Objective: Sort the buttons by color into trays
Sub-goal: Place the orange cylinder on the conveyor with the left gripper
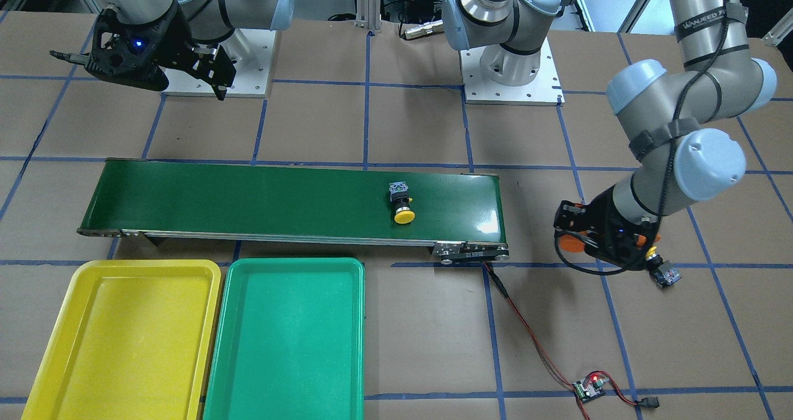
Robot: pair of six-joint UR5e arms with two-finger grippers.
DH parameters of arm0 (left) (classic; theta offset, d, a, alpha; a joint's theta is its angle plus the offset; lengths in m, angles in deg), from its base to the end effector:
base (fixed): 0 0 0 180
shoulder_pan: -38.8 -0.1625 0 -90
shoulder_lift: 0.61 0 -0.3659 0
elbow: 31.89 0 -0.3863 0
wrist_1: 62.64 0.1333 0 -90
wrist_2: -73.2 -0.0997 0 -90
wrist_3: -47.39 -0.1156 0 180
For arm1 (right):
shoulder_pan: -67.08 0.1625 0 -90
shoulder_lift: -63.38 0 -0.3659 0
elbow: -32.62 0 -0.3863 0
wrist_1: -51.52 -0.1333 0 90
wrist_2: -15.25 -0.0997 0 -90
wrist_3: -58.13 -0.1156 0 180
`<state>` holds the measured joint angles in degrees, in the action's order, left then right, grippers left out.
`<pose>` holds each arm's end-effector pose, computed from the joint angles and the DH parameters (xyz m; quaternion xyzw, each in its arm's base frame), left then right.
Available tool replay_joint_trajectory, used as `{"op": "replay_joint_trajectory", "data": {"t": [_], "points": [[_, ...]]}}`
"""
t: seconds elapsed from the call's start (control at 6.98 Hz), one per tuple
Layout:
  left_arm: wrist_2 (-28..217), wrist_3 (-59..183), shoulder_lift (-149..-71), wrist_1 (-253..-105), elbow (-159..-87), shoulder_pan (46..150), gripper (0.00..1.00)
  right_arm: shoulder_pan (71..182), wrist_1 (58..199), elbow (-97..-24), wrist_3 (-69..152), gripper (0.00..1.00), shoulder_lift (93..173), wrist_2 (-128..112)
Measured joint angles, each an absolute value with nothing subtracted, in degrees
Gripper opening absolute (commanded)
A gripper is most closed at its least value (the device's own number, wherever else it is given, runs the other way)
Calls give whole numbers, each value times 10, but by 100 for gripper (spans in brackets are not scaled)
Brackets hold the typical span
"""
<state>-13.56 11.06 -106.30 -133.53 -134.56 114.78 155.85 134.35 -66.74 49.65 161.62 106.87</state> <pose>-0.0100 -0.5372 0.2013 -0.1905 -0.9780 -0.0610 0.0598 0.1211 -0.4185 0.3884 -0.0834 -0.9938 -0.0712 0.0186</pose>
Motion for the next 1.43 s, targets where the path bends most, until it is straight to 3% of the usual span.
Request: {"op": "replay_joint_trajectory", "data": {"t": [0.43, 0.86, 1.0, 1.15, 1.43], "points": [[-141, -55, -999, -1354, -1379, 1298, 0, 1558, 1363, -683, 499, 100, 1615, 1071], [-197, -197, -997, -1256, -1441, 1373, 0, 1556, 1390, -690, 502, 100, 1590, 1072], [-201, -215, -1006, -1226, -1450, 1386, 16, 1556, 1397, -691, 502, 100, 1579, 1072], [-202, -234, -1010, -1214, -1454, 1395, 99, 1556, 1400, -690, 501, 100, 1571, 1071], [-202, -249, -1008, -1206, -1464, 1403, 100, 1556, 1404, -689, 500, 100, 1550, 1071]]}}
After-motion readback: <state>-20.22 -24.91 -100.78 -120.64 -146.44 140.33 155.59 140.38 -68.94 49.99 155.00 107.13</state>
